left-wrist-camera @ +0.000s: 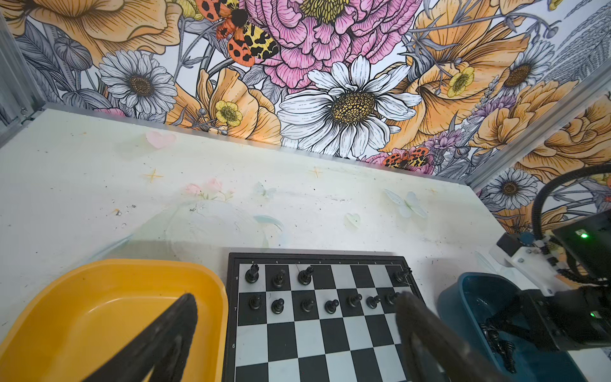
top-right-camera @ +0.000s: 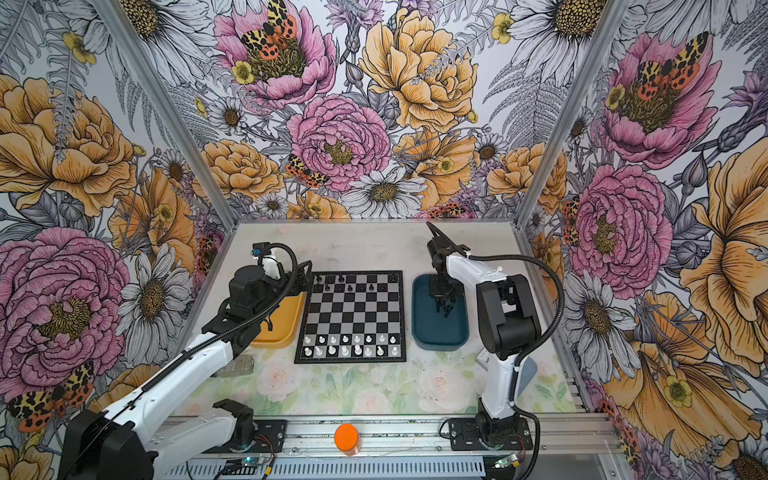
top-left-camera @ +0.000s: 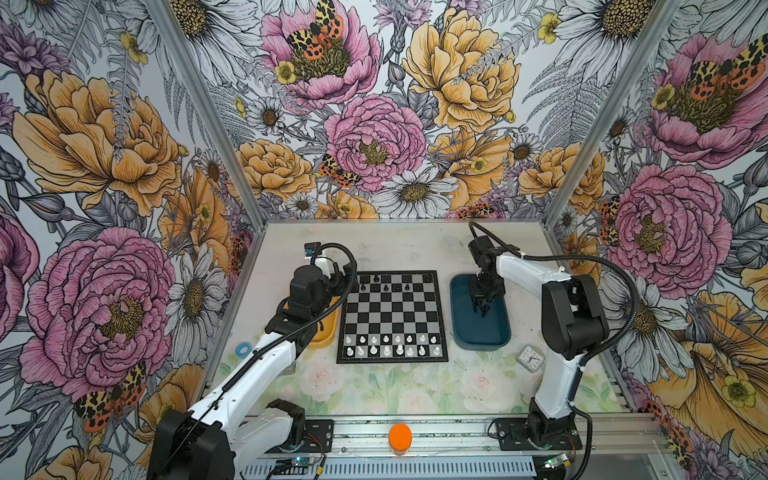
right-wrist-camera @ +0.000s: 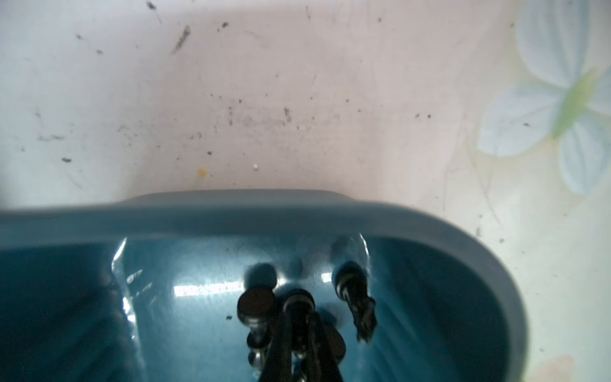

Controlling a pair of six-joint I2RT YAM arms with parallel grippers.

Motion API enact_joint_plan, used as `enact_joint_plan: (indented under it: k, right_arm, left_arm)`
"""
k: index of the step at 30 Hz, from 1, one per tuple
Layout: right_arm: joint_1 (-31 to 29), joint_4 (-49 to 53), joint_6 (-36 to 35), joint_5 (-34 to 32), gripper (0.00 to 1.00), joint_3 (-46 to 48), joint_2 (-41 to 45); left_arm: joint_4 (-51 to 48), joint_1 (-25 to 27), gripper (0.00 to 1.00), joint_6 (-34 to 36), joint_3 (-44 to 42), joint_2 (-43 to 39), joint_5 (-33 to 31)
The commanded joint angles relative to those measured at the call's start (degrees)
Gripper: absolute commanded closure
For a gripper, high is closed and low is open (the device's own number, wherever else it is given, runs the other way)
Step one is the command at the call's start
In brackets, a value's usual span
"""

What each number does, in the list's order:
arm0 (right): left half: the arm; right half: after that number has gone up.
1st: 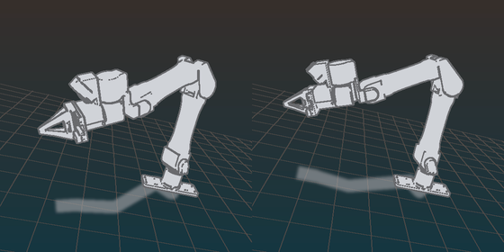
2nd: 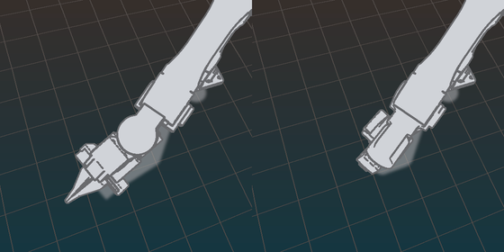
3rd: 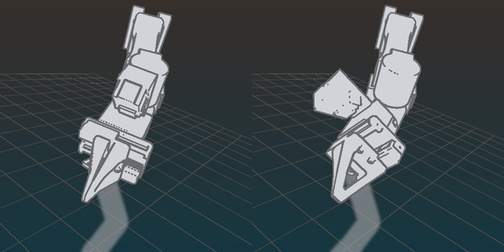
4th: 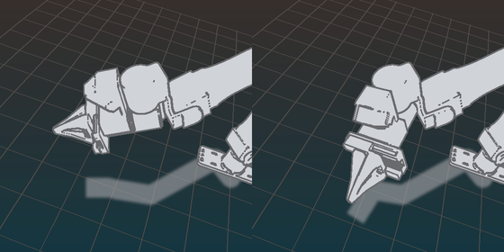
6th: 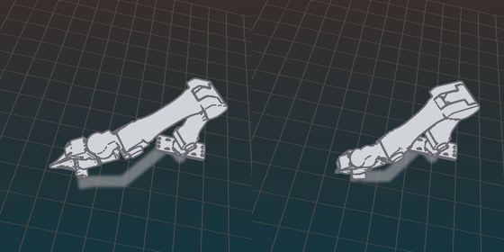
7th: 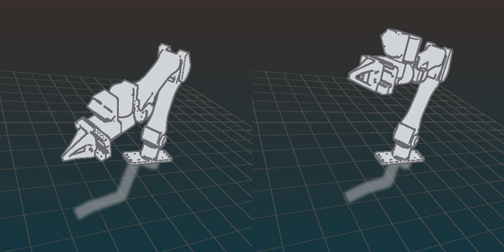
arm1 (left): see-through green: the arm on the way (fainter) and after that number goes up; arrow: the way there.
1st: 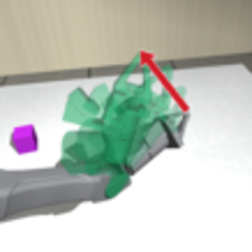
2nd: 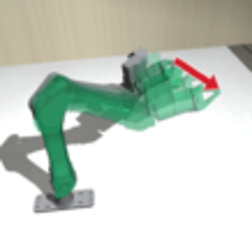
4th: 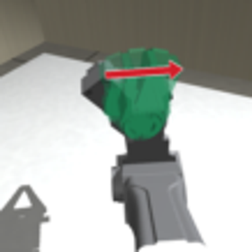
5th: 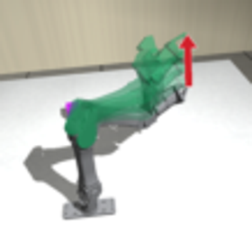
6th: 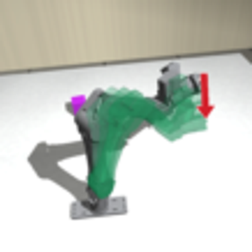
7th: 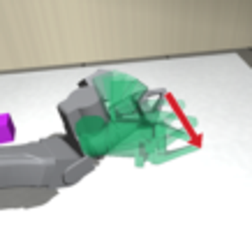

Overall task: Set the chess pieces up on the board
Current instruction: 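Close the right gripper on a black pawn in the teal tray, then carry the black pawn with the right gripper over the board's far rows, then lower the pawn beside the row of black pawns and open the right gripper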

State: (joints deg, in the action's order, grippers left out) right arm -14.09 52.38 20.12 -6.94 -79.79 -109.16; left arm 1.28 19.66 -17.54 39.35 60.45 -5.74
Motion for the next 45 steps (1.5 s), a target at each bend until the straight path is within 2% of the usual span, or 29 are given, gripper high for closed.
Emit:
enact_joint_plan:
  k: [1,9,22,34,45]
  right_arm:
    - [-2.98,2.94,0.89,-2.56,1.0,-4.36,3.95]
    - [-9.2,5.28,1.85,1.22,1.0,-12.63,2.91]
    - [-14.71,5.1,2.57,5.64,1.0,-22.04,-8.44]
    - [-15.8,5.19,2.47,7.89,1.0,-25.01,-14.03]
    - [-15.58,5.19,1.94,6.43,1.0,-26.75,-16.76]
  left_arm:
    - [-0.15,0.33,0.05,0.88,0.99,-0.2,-0.23]
    - [-0.02,0.07,0.05,1.36,0.16,-1.1,-0.43]
    - [0.43,-0.56,0.04,1.18,-1.03,-2.44,-0.42]
    - [0.54,-1.03,0.04,1.19,-1.38,-2.54,-0.18]
    - [0.48,-1.3,0.04,1.08,-1.38,-2.51,-0.06]
